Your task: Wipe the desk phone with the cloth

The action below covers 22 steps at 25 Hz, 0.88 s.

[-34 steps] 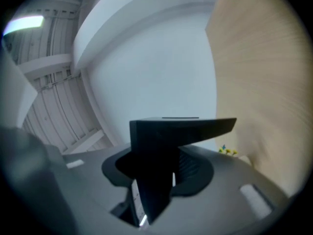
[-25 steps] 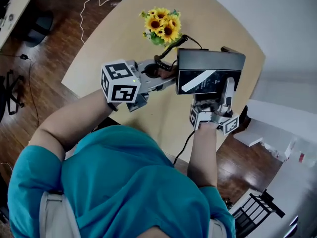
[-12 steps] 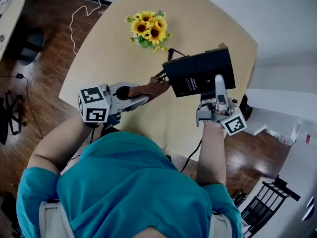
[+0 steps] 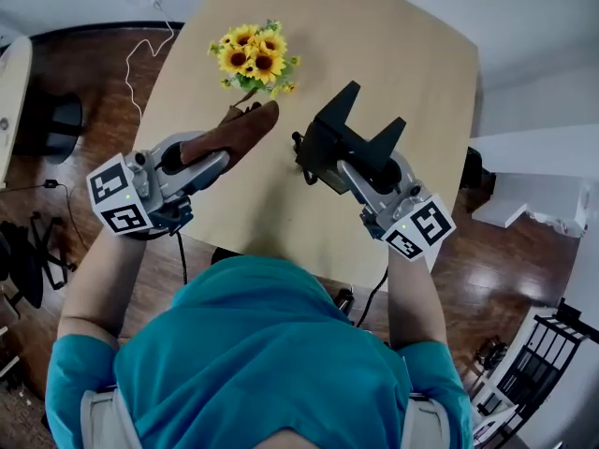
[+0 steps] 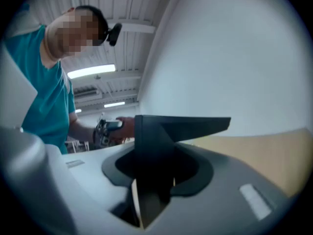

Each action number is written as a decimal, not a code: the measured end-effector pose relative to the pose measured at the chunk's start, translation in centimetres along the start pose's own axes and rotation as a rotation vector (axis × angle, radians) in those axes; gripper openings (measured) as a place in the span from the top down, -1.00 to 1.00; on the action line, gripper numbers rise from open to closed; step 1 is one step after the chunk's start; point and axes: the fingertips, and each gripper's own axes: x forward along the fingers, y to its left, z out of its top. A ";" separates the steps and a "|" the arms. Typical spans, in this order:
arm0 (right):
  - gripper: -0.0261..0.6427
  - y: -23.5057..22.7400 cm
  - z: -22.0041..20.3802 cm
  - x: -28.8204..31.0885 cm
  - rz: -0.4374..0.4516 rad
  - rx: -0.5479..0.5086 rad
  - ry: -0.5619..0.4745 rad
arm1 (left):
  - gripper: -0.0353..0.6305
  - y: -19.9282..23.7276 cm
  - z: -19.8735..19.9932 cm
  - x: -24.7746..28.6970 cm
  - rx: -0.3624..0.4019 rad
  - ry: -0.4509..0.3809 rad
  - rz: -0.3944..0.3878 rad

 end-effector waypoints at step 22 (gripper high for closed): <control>0.45 0.7 -1.8 -0.1 -0.026 -0.153 0.058 | 0.69 -5.9 -2.6 13.2 0.656 0.510 -0.230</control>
